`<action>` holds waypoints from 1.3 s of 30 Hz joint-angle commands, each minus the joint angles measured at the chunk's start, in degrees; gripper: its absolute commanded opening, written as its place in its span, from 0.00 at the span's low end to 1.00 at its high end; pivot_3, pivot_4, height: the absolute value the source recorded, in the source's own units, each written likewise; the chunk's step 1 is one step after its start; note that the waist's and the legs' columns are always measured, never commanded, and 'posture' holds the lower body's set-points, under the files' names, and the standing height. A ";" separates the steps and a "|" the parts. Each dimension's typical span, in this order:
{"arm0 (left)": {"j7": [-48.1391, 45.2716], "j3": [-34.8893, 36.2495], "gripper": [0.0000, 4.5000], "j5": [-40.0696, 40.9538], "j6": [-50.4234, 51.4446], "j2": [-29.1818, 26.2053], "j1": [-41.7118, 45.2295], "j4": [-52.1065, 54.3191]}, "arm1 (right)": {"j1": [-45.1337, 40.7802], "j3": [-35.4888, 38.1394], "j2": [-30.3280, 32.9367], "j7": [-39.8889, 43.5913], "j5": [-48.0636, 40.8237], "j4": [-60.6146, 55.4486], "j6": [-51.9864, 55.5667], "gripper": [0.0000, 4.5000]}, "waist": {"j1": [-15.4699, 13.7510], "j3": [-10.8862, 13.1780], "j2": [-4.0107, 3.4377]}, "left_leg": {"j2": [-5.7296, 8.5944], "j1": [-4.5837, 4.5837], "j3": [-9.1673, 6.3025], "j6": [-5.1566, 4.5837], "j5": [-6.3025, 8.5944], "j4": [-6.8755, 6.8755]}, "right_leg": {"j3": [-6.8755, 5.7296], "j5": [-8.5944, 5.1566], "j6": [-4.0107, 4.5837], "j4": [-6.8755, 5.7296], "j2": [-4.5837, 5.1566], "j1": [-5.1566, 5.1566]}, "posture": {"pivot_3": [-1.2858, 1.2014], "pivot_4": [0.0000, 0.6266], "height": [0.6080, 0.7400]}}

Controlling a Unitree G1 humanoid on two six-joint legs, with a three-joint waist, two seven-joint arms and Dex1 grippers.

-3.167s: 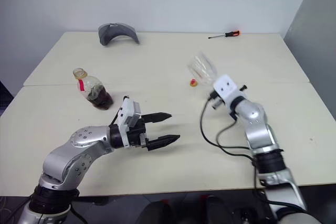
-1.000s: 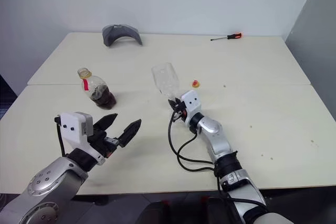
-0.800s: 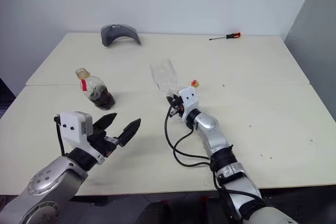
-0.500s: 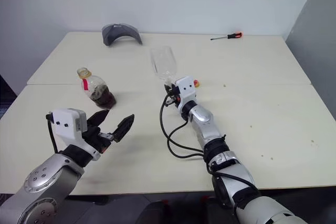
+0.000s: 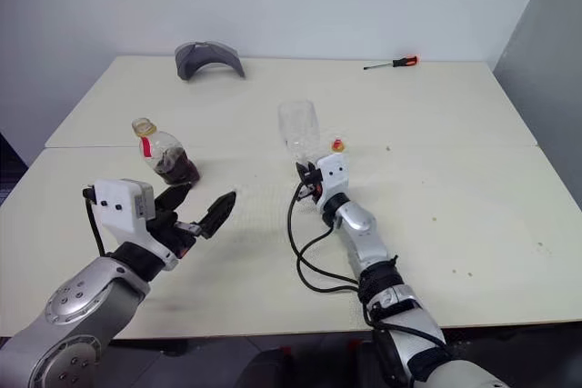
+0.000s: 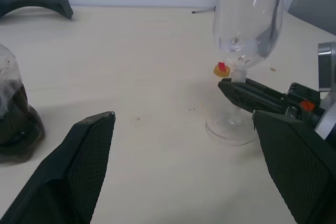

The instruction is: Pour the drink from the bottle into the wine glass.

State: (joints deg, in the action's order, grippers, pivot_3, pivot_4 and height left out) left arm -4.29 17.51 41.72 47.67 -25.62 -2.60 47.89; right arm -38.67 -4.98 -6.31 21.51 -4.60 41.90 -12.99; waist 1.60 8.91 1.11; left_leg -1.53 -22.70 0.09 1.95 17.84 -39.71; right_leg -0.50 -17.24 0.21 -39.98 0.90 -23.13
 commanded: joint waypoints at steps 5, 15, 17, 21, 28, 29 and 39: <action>2.89 -0.05 1.00 2.80 2.58 -0.62 3.87 3.20 | 4.72 -2.57 4.12 2.73 2.12 -6.77 6.77 0.03 | -0.18 -0.01 0.02 | 0.02 0.01 -0.02 0.00 0.00 0.00 | -0.01 0.00 0.00 0.01 0.00 0.02 | 0.52 0.24 1.00; 2.34 -0.39 1.00 3.22 1.82 -0.43 3.47 1.72 | 4.78 -4.55 6.75 5.53 1.80 -12.80 10.80 0.03 | -0.15 -0.01 0.02 | 0.02 0.04 -0.02 0.00 0.00 0.00 | -0.01 0.00 -0.01 0.02 0.00 0.05 | 0.52 0.24 1.00; 1.32 -0.19 1.00 2.70 0.90 -0.46 2.25 1.31 | 1.04 -3.14 4.89 3.49 1.13 -10.20 9.28 0.03 | 0.01 0.00 0.01 | 0.02 0.05 0.00 0.00 0.00 0.00 | 0.01 0.00 0.00 0.02 -0.01 0.05 | 0.52 0.24 1.00; -0.94 0.58 1.00 1.96 -0.65 -1.01 -0.10 0.55 | -5.18 -1.94 2.00 1.73 0.81 -4.20 6.67 0.03 | 0.17 0.06 -0.06 | -0.03 0.04 0.01 0.01 -0.01 0.07 | 0.02 -0.01 0.02 0.00 -0.08 -0.04 | 0.52 0.24 1.00; -2.03 0.16 1.00 0.84 -2.41 -1.23 -0.17 -0.41 | -11.75 -1.40 -2.14 0.26 1.80 7.34 1.14 0.03 | 0.09 0.07 -0.06 | -0.02 0.00 0.02 0.01 -0.01 0.07 | 0.02 -0.02 0.03 0.02 -0.06 -0.06 | 0.52 0.24 1.00; -2.24 0.18 1.00 0.71 -2.60 -1.28 -0.42 -0.42 | -11.88 -1.79 -2.28 -0.49 2.56 8.43 0.27 0.03 | -0.08 0.06 -0.05 | -0.02 0.00 0.01 0.01 -0.01 0.07 | 0.02 -0.02 0.03 0.03 -0.05 -0.05 | 0.52 0.24 1.00; -3.90 0.20 1.00 -0.07 -3.76 -1.76 -0.93 -1.03 | -10.08 -3.72 -1.51 -1.08 6.51 12.43 -3.11 0.03 | 0.10 0.07 -0.06 | -0.01 -0.01 0.01 0.01 -0.01 0.05 | 0.00 -0.02 0.03 0.01 -0.01 -0.05 | 0.52 0.24 1.00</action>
State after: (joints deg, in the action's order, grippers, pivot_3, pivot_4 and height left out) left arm -7.49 17.03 42.05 45.59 -26.86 -3.58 46.45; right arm -48.91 -8.27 -7.25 20.68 1.17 54.47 -15.06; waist 1.70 8.98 1.06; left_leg -1.53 -22.70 0.11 1.96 17.83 -39.66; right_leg -0.50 -17.26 0.24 -39.97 0.89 -23.18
